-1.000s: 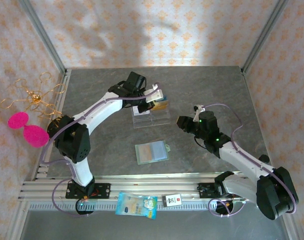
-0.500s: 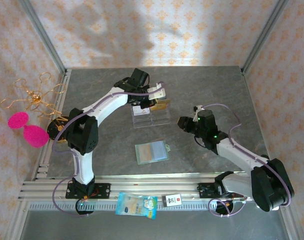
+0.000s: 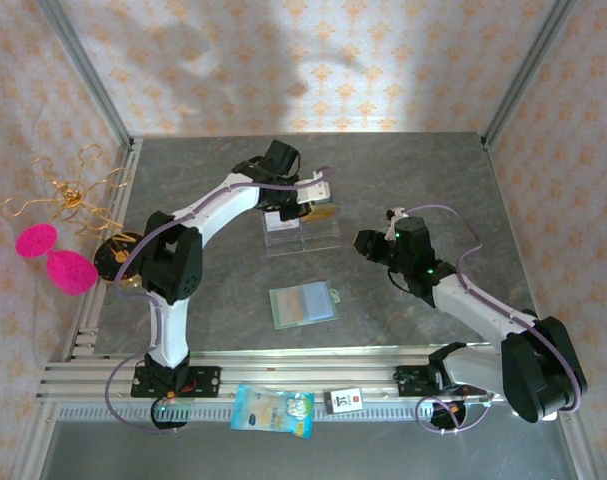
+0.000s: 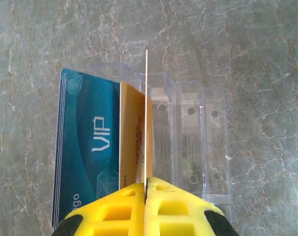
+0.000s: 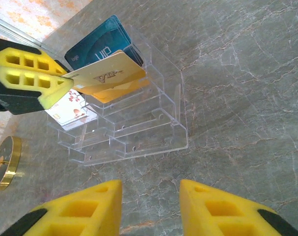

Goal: Take the credit cards out of the card holder

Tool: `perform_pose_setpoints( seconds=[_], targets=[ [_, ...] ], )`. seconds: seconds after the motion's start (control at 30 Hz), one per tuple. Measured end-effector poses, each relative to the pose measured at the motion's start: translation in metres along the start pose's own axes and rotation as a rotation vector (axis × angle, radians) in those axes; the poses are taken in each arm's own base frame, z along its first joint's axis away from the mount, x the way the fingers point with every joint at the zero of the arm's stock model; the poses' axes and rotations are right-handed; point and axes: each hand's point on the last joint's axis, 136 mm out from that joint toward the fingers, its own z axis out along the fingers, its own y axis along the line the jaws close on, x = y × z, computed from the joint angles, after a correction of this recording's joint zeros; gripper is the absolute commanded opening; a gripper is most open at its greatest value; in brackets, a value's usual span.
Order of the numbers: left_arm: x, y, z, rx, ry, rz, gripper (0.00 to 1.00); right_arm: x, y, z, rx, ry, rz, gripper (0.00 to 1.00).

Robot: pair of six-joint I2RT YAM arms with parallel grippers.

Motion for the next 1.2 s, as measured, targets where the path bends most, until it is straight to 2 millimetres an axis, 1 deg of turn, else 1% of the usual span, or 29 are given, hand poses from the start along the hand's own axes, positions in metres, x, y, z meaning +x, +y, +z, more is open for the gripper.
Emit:
perform_pose_setpoints(
  seconds=[0.07, 0.17, 0.3, 0.4, 0.5, 0.57, 0.63, 0.7, 0.73, 0.77, 0.83, 0.9, 0.97, 1.03, 1.07, 1.13, 1.2],
  targets=[
    [0.003, 0.001, 0.002, -0.006, 0.013, -0.017, 0.09, 0.000, 0.000, 0.000, -0.002, 0.002, 0.000, 0.36],
    [0.002, 0.008, 0.001, -0.030, 0.025, -0.054, 0.17, 0.001, 0.002, 0.000, -0.010, 0.007, 0.000, 0.41],
    [-0.015, 0.022, -0.011, -0.072, -0.014, -0.108, 0.23, 0.002, 0.005, 0.000, -0.027, 0.012, -0.002, 0.44],
    [-0.028, 0.022, -0.024, -0.078, -0.062, -0.150, 0.26, 0.002, 0.007, 0.000, -0.037, 0.013, -0.003, 0.45],
    [-0.046, 0.018, -0.051, -0.099, -0.147, -0.198, 0.27, 0.003, 0.010, 0.000, -0.048, 0.019, -0.007, 0.45],
    [-0.062, 0.014, -0.077, -0.127, -0.236, -0.243, 0.27, 0.010, 0.016, 0.001, -0.059, 0.033, -0.027, 0.45],
    [-0.075, 0.008, -0.105, -0.163, -0.350, -0.315, 0.27, 0.023, 0.030, 0.002, -0.083, 0.060, -0.067, 0.45],
    [-0.078, 0.000, -0.126, -0.195, -0.458, -0.403, 0.28, 0.040, 0.046, 0.003, -0.118, 0.098, -0.112, 0.45],
    [-0.076, -0.006, -0.135, -0.209, -0.521, -0.459, 0.32, 0.049, 0.053, 0.003, -0.132, 0.115, -0.138, 0.45],
    [-0.068, -0.016, -0.140, -0.212, -0.575, -0.533, 0.34, 0.060, 0.061, 0.003, -0.145, 0.135, -0.168, 0.45],
    [-0.046, -0.034, -0.137, -0.202, -0.645, -0.676, 0.34, 0.083, 0.075, 0.005, -0.163, 0.180, -0.234, 0.45],
    [-0.015, -0.056, -0.122, -0.175, -0.663, -0.823, 0.34, 0.107, 0.088, 0.009, -0.176, 0.229, -0.297, 0.45],
    [0.021, -0.082, -0.097, -0.139, -0.618, -0.982, 0.33, 0.133, 0.097, 0.014, -0.178, 0.284, -0.363, 0.44],
    [0.048, -0.106, -0.080, -0.117, -0.571, -1.100, 0.33, 0.155, 0.102, 0.019, -0.164, 0.327, -0.422, 0.44],
    [0.059, -0.116, -0.077, -0.111, -0.561, -1.145, 0.34, 0.165, 0.104, 0.022, -0.151, 0.346, -0.456, 0.44],
    [0.071, -0.129, -0.080, -0.109, -0.575, -1.208, 0.35, 0.181, 0.109, 0.028, -0.129, 0.371, -0.513, 0.43],
    [0.076, -0.133, -0.090, -0.126, -0.617, -1.247, 0.36, 0.194, 0.114, 0.034, -0.109, 0.387, -0.560, 0.42]
  ],
)
